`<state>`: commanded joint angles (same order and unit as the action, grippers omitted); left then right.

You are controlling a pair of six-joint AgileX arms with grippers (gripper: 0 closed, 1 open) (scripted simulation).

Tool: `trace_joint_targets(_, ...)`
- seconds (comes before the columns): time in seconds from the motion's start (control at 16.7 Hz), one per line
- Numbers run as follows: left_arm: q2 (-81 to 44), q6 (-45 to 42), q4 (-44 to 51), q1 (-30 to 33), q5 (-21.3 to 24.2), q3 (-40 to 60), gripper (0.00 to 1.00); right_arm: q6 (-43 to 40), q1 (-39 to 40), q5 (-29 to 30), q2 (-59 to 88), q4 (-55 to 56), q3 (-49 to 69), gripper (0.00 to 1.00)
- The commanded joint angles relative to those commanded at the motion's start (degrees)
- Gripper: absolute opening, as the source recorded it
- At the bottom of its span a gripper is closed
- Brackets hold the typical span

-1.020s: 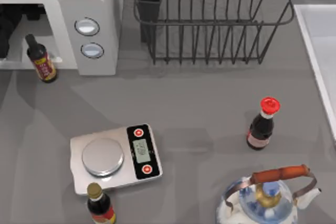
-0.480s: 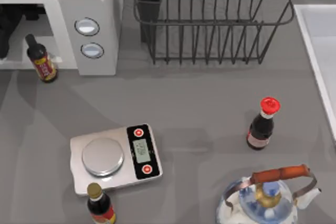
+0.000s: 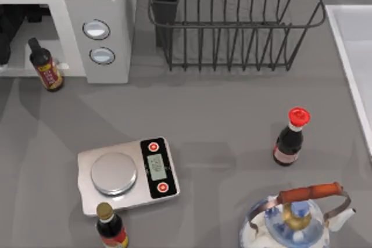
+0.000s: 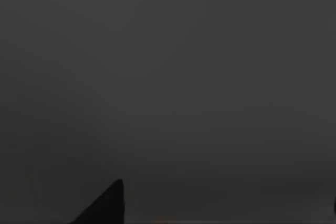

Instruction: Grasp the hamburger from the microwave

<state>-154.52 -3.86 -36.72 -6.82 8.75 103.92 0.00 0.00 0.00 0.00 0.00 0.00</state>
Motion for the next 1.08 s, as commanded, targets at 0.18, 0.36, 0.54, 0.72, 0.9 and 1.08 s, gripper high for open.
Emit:
trace_joint_targets(0.18, 3.76, 0.47, 0.72, 0.91, -1.29, -3.53, 0.00, 0.00, 0.00, 0.00, 0.00, 0.00, 0.00, 1.00)
trace_joint_targets(0.36, 12.97, 1.51, 2.32, 3.29, -4.10, -11.47, 0.00, 0.00, 0.00, 0.00, 0.00, 0.00, 0.00, 1.00)
trace_joint_targets(0.54, 26.32, 2.90, 4.57, 7.21, -7.87, -22.92, 0.00, 0.00, 0.00, 0.00, 0.00, 0.00, 0.00, 1.00)
trace_joint_targets(0.72, 41.15, 4.45, 7.14, 12.04, -12.07, -36.29, 0.00, 0.00, 0.00, 0.00, 0.00, 0.00, 0.00, 1.00)
trace_joint_targets(0.9, 54.72, 5.93, 9.58, 16.52, -16.08, -48.98, 0.00, 0.00, 0.00, 0.00, 0.00, 0.00, 0.00, 1.00)
trace_joint_targets(1.08, 64.07, 7.08, 11.44, 19.78, -19.22, -58.19, 0.00, 0.00, 0.00, 0.00, 0.00, 0.00, 0.00, 1.00)
